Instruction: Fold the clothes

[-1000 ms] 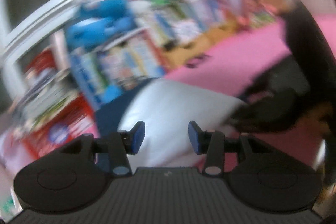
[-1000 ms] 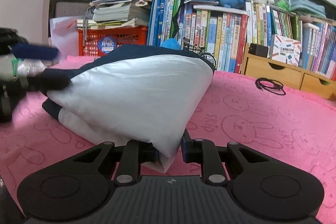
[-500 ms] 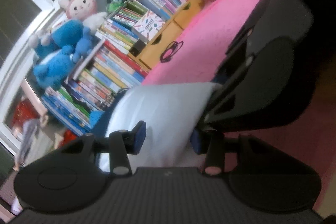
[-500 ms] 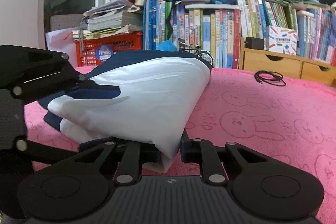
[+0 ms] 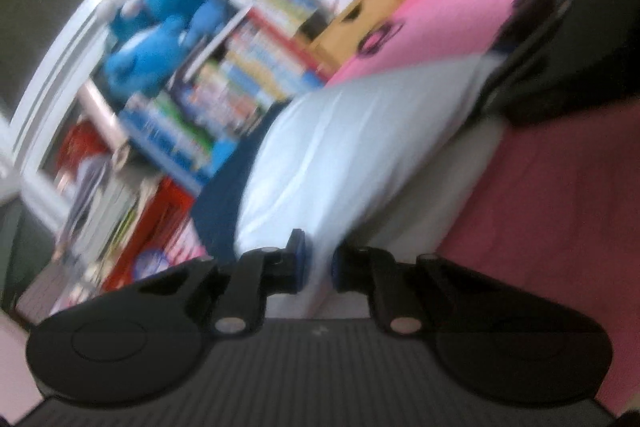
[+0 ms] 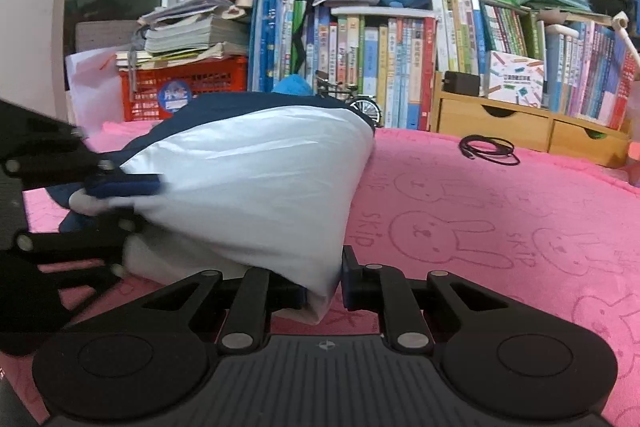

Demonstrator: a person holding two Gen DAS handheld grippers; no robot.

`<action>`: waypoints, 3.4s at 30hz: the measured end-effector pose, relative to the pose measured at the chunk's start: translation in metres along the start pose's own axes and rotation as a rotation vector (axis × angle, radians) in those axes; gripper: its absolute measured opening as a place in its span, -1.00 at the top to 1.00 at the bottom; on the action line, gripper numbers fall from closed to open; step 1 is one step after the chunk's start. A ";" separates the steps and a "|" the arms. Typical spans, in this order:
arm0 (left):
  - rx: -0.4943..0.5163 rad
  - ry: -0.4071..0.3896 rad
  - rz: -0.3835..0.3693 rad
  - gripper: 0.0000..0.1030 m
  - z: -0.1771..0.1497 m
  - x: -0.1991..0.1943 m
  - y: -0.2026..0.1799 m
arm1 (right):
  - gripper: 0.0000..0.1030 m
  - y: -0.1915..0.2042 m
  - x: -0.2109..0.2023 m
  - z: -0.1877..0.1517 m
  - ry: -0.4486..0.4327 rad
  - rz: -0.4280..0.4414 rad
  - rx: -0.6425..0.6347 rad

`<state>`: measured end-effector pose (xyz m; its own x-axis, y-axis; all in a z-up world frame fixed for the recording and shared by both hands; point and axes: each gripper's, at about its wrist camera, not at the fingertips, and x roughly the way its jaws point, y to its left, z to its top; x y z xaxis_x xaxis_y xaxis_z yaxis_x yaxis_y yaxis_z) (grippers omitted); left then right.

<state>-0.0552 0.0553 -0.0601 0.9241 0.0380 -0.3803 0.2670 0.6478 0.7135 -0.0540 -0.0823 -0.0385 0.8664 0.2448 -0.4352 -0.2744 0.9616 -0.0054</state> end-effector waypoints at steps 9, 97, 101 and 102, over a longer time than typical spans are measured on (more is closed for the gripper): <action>-0.041 0.133 0.094 0.76 -0.038 -0.002 0.022 | 0.68 0.004 0.000 0.000 -0.001 0.010 -0.029; -1.155 0.081 -0.478 -0.17 -0.022 0.108 0.138 | -0.51 0.050 -0.040 -0.047 -0.252 -0.093 -0.765; -1.166 0.076 -0.493 -0.17 -0.025 0.111 0.143 | -0.47 0.083 -0.032 -0.040 -0.276 -0.026 -0.855; -1.171 0.074 -0.498 -0.17 -0.025 0.111 0.144 | -0.47 0.091 -0.030 -0.037 -0.283 -0.011 -0.875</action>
<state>0.0794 0.1725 -0.0145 0.7665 -0.3839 -0.5149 0.1444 0.8842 -0.4443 -0.1204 -0.0069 -0.0597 0.9088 0.3686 -0.1955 -0.3840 0.5557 -0.7374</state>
